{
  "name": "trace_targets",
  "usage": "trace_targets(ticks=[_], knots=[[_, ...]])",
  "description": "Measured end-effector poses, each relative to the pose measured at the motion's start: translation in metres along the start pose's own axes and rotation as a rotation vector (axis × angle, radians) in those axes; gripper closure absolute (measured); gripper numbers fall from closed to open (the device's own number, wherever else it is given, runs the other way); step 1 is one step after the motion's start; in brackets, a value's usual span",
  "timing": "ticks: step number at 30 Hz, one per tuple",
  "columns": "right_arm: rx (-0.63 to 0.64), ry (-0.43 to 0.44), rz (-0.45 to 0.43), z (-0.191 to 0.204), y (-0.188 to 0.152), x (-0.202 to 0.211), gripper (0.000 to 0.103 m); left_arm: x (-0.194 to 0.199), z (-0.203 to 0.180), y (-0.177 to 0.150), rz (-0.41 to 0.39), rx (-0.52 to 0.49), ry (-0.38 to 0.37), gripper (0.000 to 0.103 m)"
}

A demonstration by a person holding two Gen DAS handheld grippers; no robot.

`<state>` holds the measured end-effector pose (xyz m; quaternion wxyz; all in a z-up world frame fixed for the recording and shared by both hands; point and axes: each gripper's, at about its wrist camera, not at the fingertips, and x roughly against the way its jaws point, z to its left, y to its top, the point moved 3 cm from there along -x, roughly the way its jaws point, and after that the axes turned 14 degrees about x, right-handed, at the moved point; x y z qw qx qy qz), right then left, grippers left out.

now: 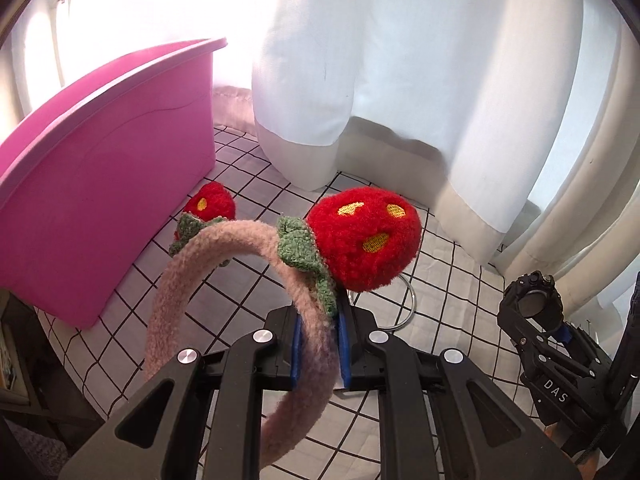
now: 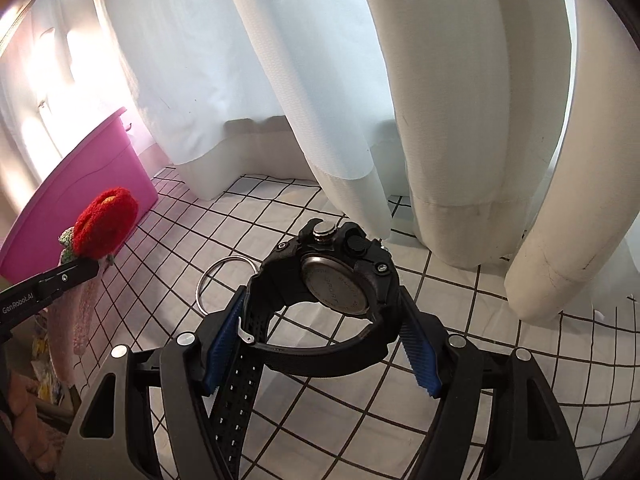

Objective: Organize jewelry
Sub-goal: 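Lift the headband and the watch toward the pink tub with both tools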

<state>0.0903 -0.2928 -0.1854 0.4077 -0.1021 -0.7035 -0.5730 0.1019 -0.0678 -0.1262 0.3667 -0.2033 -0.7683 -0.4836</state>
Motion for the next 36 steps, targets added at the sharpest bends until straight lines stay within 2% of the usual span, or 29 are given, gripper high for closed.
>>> trace_targets(ticks=[9, 14, 19, 25, 30, 36], knots=[[0.079, 0.045, -0.120, 0.008, 0.035, 0.064, 0.034, 0.086, -0.022, 0.022, -0.142, -0.003, -0.064, 0.089], [0.137, 0.087, -0.199, 0.029, 0.069, 0.088, 0.034, 0.134, -0.013, 0.047, -0.240, 0.034, -0.077, 0.089], [0.202, 0.166, -0.288, 0.067, 0.116, 0.101, 0.034, 0.174, 0.020, 0.079, -0.324, 0.077, -0.033, 0.089], [0.293, 0.292, -0.358, 0.137, 0.180, 0.095, 0.034, 0.211, 0.075, 0.114, -0.410, 0.098, 0.062, 0.088], [0.377, 0.381, -0.350, 0.198, 0.224, 0.078, 0.034, 0.212, 0.123, 0.144, -0.413, 0.153, 0.116, 0.088], [0.464, 0.455, -0.247, 0.265, 0.261, 0.027, 0.034, 0.181, 0.184, 0.165, -0.333, 0.233, 0.138, 0.088]])
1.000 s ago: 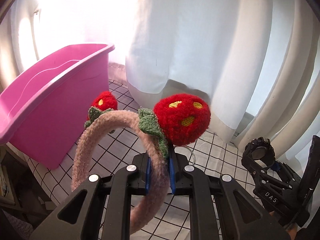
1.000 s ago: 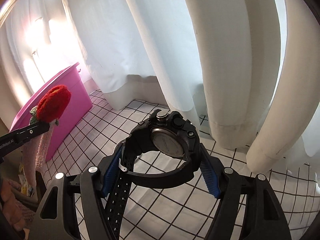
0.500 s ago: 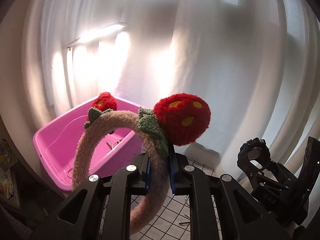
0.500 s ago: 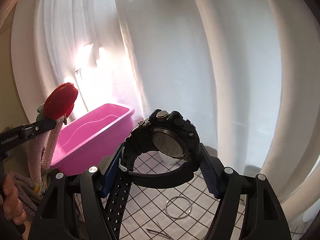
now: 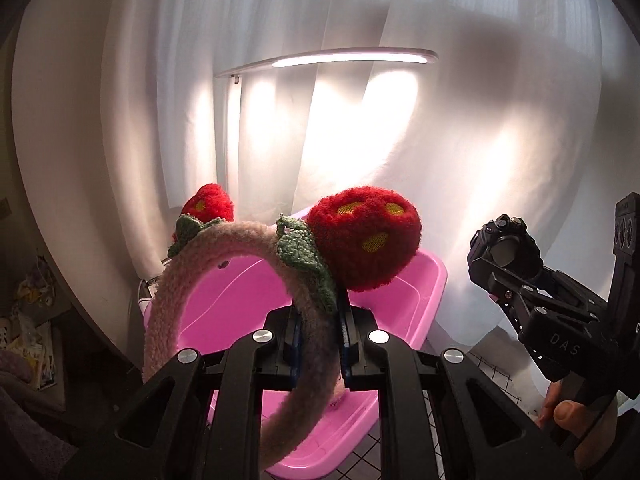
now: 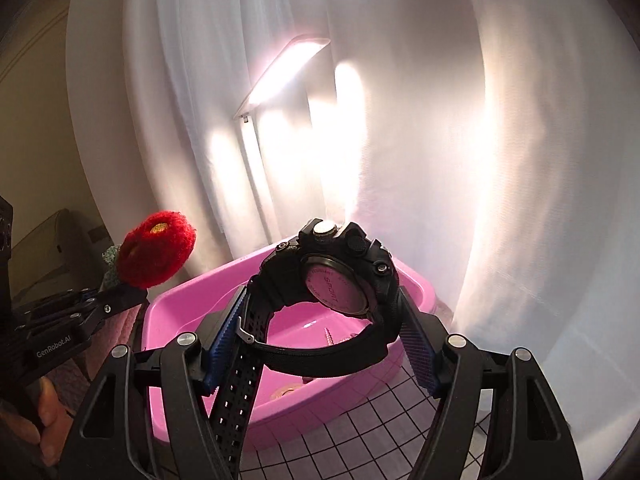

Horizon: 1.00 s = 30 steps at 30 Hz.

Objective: Organize jewelry
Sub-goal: 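Lift the headband and the watch toward the pink tub with both tools, then open both tools to drop the headband and the watch into the tub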

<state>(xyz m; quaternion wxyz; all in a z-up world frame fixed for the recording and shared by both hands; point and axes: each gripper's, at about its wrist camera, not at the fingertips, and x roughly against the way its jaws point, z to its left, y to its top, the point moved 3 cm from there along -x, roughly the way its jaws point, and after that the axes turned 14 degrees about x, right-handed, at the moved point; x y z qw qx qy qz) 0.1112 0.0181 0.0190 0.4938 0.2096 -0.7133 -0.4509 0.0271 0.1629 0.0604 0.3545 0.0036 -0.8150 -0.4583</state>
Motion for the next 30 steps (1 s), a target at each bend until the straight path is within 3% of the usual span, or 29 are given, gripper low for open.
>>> trace_targets(ticks=[5, 12, 23, 26, 28, 30], knots=[[0.014, 0.050, 0.130, 0.006, 0.006, -0.061, 0.034, -0.039, 0.020, 0.005, 0.092, 0.054, -0.013, 0.088], [0.050, 0.074, 0.292, 0.009, 0.004, -0.134, 0.034, -0.089, 0.031, -0.007, 0.209, 0.061, 0.025, 0.088], [0.082, 0.054, 0.486, 0.013, -0.008, -0.194, 0.034, -0.127, 0.042, -0.021, 0.352, 0.067, 0.103, 0.081], [0.077, 0.035, 0.500, 0.012, -0.008, -0.197, 0.033, -0.134, 0.045, -0.019, 0.378, 0.073, 0.146, 0.059], [0.070, 0.027, 0.496, 0.011, -0.006, -0.196, 0.033, -0.135, 0.051, -0.017, 0.376, 0.091, 0.160, 0.034], [0.071, 0.022, 0.491, 0.011, -0.004, -0.194, 0.033, -0.131, 0.056, -0.015, 0.357, 0.115, 0.156, 0.027]])
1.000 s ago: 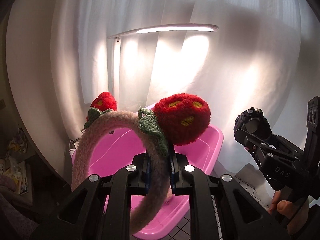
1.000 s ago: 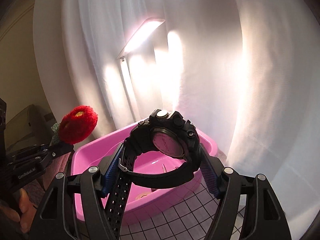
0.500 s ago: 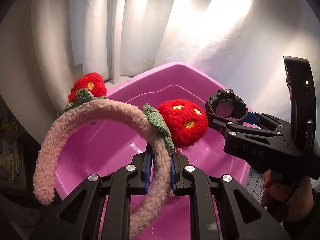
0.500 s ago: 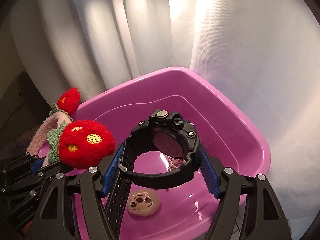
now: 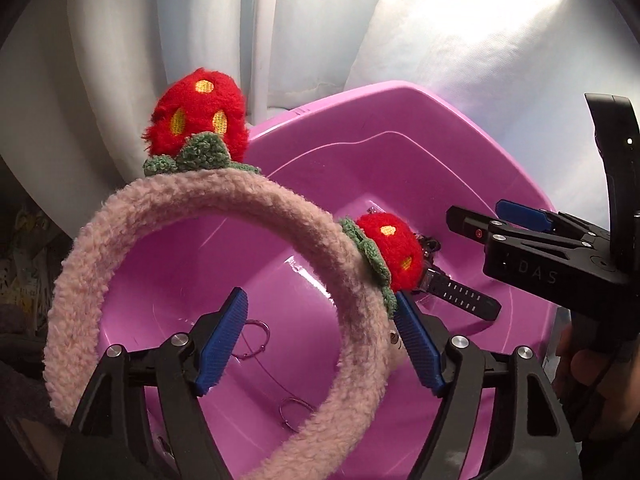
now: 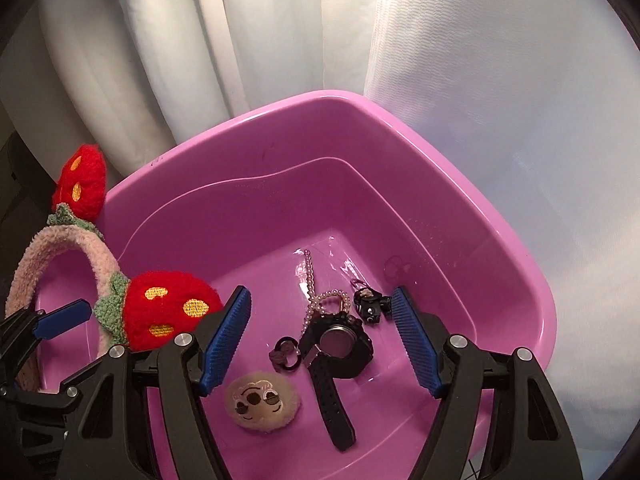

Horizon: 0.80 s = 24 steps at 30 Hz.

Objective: Organize jewelry
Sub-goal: 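Open both tools to drop the headband and the watch into the tub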

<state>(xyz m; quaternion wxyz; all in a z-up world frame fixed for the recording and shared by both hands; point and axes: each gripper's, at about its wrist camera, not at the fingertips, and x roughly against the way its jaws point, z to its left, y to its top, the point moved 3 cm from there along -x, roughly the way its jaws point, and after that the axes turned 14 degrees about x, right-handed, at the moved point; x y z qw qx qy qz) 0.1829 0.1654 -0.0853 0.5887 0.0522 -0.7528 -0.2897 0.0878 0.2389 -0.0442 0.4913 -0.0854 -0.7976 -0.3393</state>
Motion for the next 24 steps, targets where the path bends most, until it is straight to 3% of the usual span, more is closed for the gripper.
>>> trace_targets(ticks=[13, 24], knots=[[-0.051, 0.017, -0.038, -0.007, -0.010, 0.019, 0.033, 0.008, -0.007, -0.014, 0.024, -0.006, -0.026, 0.024], [-0.081, 0.035, -0.115, -0.009, -0.033, 0.050, 0.033, 0.043, -0.025, -0.046, -0.030, -0.062, -0.060, 0.022]])
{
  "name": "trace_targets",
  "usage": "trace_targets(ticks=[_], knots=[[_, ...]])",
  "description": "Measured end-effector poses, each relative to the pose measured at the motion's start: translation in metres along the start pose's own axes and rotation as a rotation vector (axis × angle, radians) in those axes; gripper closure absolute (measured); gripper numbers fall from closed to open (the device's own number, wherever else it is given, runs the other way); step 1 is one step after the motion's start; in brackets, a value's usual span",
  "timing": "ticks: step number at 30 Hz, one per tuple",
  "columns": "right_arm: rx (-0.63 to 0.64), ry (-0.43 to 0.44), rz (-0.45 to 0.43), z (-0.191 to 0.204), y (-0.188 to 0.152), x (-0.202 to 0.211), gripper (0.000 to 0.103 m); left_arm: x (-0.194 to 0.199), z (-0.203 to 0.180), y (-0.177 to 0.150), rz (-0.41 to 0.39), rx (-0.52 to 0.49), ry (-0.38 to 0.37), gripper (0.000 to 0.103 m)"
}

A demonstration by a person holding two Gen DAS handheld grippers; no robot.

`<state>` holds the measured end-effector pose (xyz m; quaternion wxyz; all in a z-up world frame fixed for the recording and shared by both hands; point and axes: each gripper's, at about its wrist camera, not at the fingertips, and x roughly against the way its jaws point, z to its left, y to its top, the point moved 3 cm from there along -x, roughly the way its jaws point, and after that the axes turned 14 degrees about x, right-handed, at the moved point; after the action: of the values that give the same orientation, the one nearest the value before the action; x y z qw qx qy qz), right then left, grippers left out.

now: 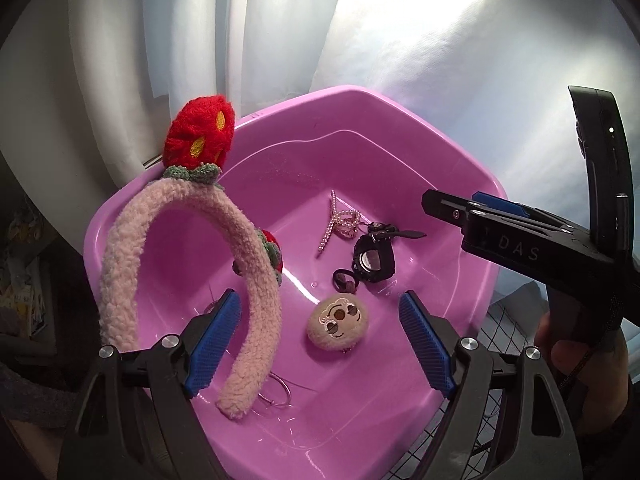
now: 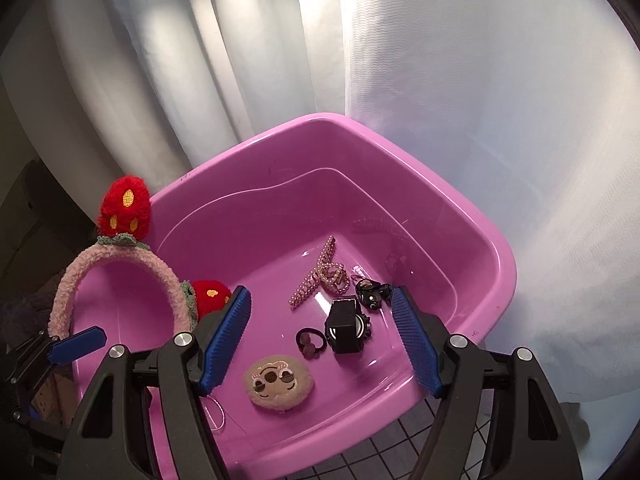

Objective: Organize jewelry
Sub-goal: 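Open both tools to drop the headband and the watch into the tub, then move left tool to the black hair pins while right tool approaches the silver ring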

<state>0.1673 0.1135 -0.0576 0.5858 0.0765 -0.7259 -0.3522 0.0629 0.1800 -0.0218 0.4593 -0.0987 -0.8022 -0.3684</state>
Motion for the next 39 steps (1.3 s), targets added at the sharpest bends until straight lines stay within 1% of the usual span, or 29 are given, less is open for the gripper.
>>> trace_targets(ticks=[5, 12, 15, 19, 21, 24, 25, 26, 27, 28, 32, 36, 39], knots=[[-0.020, 0.003, -0.031, -0.003, -0.015, 0.020, 0.033, 0.011, -0.012, -0.015, -0.020, -0.028, -0.002, 0.020], [-0.039, -0.020, -0.062, -0.010, -0.049, 0.052, 0.033, 0.025, -0.014, -0.032, -0.044, -0.003, 0.010, 0.020], [-0.065, -0.024, -0.082, -0.014, -0.071, 0.073, 0.033, 0.031, -0.014, -0.042, -0.049, 0.007, 0.011, 0.019], [-0.094, -0.042, -0.129, -0.021, -0.106, 0.107, 0.033, 0.037, -0.015, -0.062, -0.063, 0.003, 0.024, 0.019], [-0.102, -0.053, -0.150, -0.024, -0.128, 0.124, 0.033, 0.036, -0.017, -0.074, -0.052, 0.005, 0.015, 0.019], [-0.105, -0.091, -0.166, -0.029, -0.163, 0.148, 0.033, 0.038, -0.023, -0.093, -0.045, 0.006, -0.002, 0.018], [-0.109, -0.102, -0.167, -0.031, -0.176, 0.155, 0.033, 0.042, -0.027, -0.099, -0.077, -0.008, 0.009, 0.017], [-0.113, -0.111, -0.165, -0.034, -0.191, 0.159, 0.033, 0.045, -0.031, -0.106, -0.098, -0.023, 0.012, 0.015], [-0.117, -0.123, -0.158, -0.035, -0.204, 0.164, 0.033, 0.047, -0.035, -0.113, -0.099, -0.032, -0.005, 0.013], [-0.121, -0.135, -0.148, -0.036, -0.218, 0.168, 0.033, 0.048, -0.038, -0.119, -0.093, -0.035, -0.023, 0.013], [-0.137, -0.165, -0.105, -0.045, -0.268, 0.178, 0.033, 0.049, -0.055, -0.145, -0.076, -0.044, -0.056, 0.013], [-0.154, -0.178, -0.057, -0.051, -0.309, 0.172, 0.033, 0.048, -0.074, -0.175, -0.077, -0.079, -0.080, 0.013], [-0.163, -0.171, -0.023, -0.056, -0.335, 0.158, 0.033, 0.038, -0.087, -0.202, -0.054, -0.121, -0.084, 0.013]])
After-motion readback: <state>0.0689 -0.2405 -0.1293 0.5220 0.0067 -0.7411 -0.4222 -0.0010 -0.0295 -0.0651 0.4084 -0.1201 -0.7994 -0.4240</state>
